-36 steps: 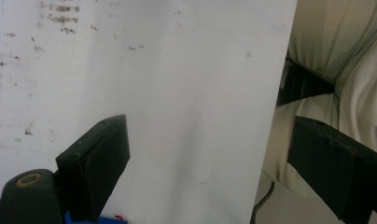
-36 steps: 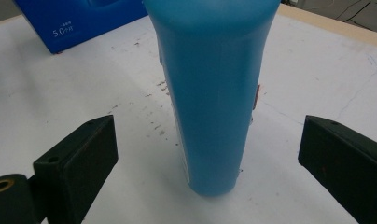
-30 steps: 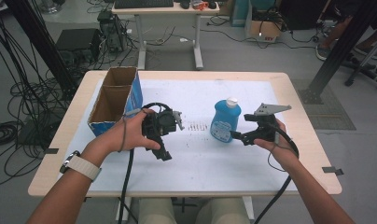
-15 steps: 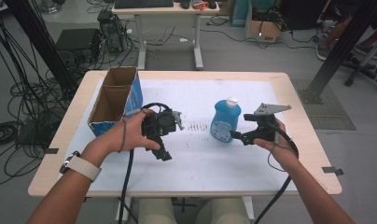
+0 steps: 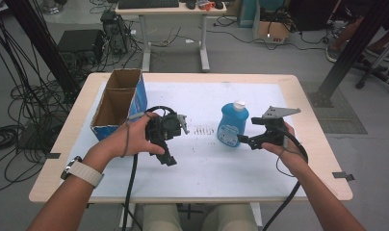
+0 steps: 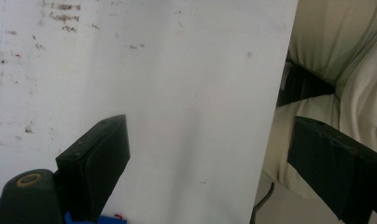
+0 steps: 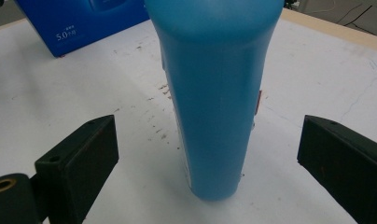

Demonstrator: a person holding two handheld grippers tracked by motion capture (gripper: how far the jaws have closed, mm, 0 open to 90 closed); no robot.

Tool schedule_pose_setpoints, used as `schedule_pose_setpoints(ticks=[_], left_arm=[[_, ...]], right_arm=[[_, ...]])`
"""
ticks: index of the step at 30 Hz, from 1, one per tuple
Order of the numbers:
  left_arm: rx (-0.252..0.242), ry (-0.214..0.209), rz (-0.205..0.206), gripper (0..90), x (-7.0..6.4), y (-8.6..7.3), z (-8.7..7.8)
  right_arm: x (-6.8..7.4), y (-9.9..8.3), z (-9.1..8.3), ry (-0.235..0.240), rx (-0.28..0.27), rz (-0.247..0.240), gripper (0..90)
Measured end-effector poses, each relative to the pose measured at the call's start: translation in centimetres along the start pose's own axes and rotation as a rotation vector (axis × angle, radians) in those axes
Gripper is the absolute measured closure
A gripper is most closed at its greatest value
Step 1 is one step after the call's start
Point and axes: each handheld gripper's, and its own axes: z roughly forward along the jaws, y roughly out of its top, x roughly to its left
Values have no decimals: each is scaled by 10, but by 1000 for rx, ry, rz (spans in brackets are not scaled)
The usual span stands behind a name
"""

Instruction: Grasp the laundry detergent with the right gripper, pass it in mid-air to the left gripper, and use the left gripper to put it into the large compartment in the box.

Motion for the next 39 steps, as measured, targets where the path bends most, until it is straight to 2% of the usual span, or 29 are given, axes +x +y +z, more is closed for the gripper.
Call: schedule_pose_setpoints(ticks=[39], left_arm=[[-8,3,-3,132,0,-1,-1]], right_arm=[[1,1,1,3,-6,1,56]])
